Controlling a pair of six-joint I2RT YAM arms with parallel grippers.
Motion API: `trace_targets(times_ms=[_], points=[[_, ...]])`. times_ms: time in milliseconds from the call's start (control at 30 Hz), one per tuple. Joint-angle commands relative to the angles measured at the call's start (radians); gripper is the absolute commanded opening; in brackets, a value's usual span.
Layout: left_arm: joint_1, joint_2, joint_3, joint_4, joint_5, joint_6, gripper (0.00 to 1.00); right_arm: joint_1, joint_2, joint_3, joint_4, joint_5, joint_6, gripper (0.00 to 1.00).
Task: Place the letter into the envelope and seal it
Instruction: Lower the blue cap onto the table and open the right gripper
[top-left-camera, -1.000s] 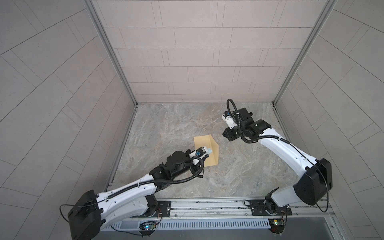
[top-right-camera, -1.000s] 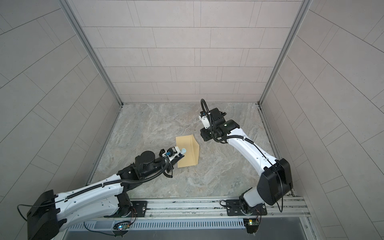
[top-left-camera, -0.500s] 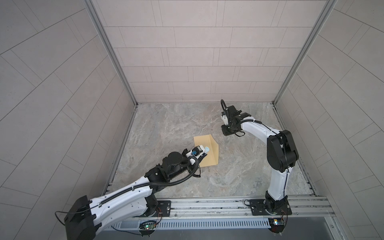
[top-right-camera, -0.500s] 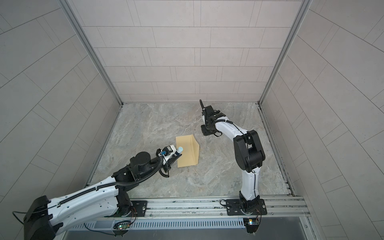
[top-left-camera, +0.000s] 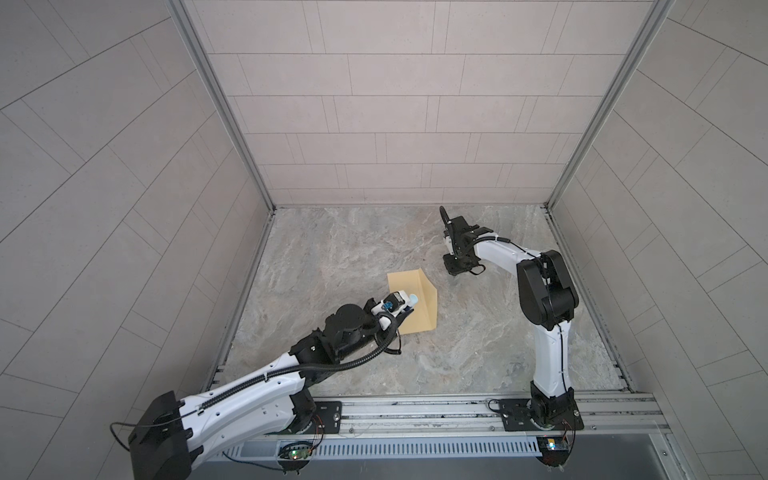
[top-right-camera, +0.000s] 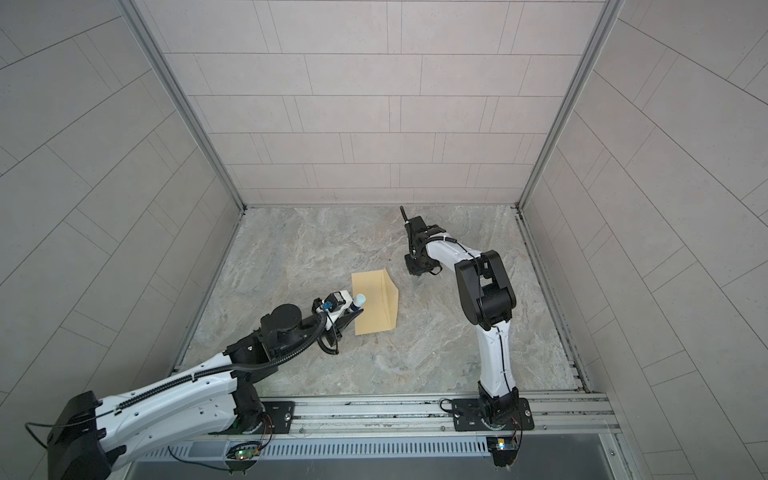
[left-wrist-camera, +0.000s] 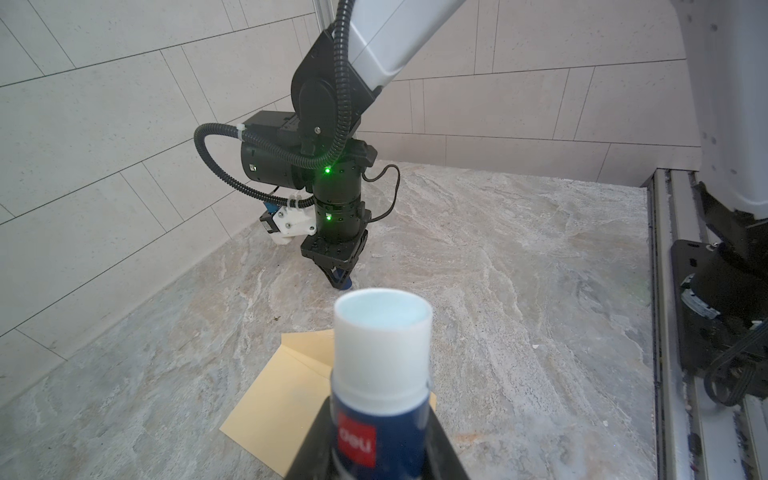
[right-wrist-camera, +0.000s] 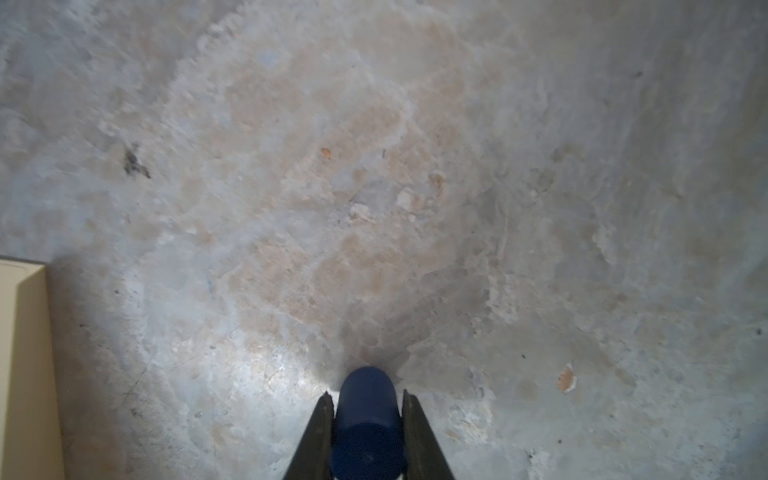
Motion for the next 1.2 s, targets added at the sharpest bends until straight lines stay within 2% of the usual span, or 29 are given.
trace_targets(times_ms=[0,767,1000,1167], points=[[0.002,-0.011,-0.009,0.013,-0.010,-0.011,0.00,-0.005,0.017,0.010,-0.014,0.013,0.006,0.12],[0.002,-0.011,-0.007,0.005,-0.017,-0.015,0.00,-0.010,0.005,0.014,-0.042,-0.023,0.010,0.52],[0.002,-0.026,-0.013,0.038,-0.039,-0.090,0.00,-0.010,-0.183,-0.043,-0.040,-0.022,0.012,0.55],[0.002,-0.031,-0.020,0.096,-0.071,-0.205,0.00,-0.010,-0.413,-0.155,0.006,-0.111,0.013,0.58]])
